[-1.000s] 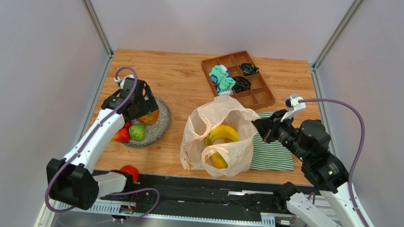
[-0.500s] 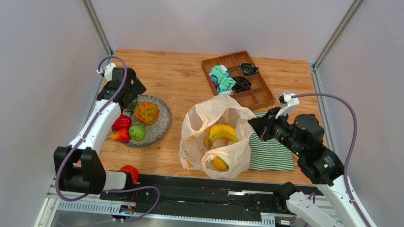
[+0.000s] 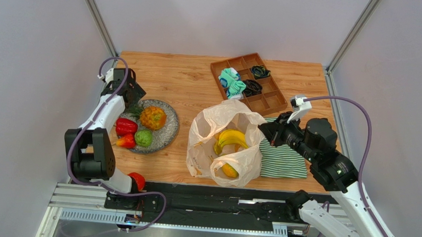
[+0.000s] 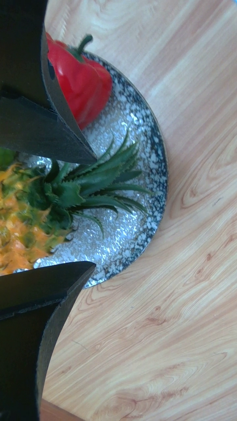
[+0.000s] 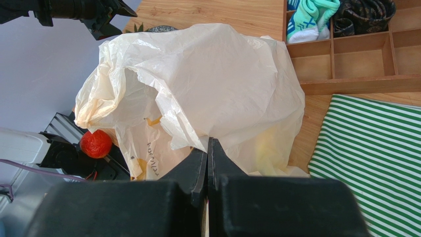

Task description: Place the fruits into the plastic bag

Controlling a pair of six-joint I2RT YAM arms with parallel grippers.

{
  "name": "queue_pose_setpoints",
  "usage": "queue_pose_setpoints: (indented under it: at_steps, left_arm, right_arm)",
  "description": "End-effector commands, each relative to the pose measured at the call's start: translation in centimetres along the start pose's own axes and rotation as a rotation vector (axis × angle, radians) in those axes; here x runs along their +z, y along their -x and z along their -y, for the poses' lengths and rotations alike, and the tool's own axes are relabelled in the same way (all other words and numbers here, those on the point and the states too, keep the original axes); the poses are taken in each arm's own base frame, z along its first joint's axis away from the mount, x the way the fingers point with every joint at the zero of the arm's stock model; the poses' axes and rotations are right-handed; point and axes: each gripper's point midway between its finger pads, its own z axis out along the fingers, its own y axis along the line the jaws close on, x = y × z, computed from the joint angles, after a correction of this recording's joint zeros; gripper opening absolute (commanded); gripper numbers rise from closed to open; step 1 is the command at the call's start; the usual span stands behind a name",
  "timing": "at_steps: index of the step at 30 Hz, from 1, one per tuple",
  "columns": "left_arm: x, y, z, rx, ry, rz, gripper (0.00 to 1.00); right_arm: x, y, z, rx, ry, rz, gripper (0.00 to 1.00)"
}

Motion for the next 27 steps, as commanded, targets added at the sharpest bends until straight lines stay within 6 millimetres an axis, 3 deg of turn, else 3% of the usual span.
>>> queue_pose_setpoints:
  at_steps: [1, 11, 16, 23, 24, 26, 27]
  left_arm:
    - [1.0, 1.2, 1.7, -0.014, -0.061, -0.012, 0.79]
    - [2.6, 0.6, 1.8, 0.003, -0.053, -0.052, 0.68]
    - [2.9, 0.1, 1.4, 0.012, -0.038, -0.070, 0.56]
    - [2.8, -0.7, 0.8, 0.036, -0.036, -0.089, 0.52]
    - [2.8, -0.7, 0.8, 0.039, -0.036, -0.089, 0.45]
    - [2.7, -0.8, 0.7, 0.047, -0.036, -0.092, 0.42]
    - [2.7, -0.9, 0.6, 0.050, -0.037, -0.093, 0.36]
  right_arm:
    - [-0.3, 1.6, -0.6, 0.015, 0.009, 0.051, 0.00]
    - [-0.4, 1.6, -0.3, 0.025, -0.006, 0.054, 0.00]
    - [-0.5, 1.7, -0.3, 0.028, -0.010, 0.057, 0.00]
    - [-0.5, 1.8, -0.3, 0.027, -0.009, 0.060, 0.00]
    - [-0.5, 1.8, -0.3, 0.030, -0.011, 0.061, 0.00]
    - [-0.5, 1.7, -0.2, 0.030, -0.011, 0.059, 0.00]
    - [-0.6, 1.7, -0.3, 0.031, -0.011, 0.063, 0.00]
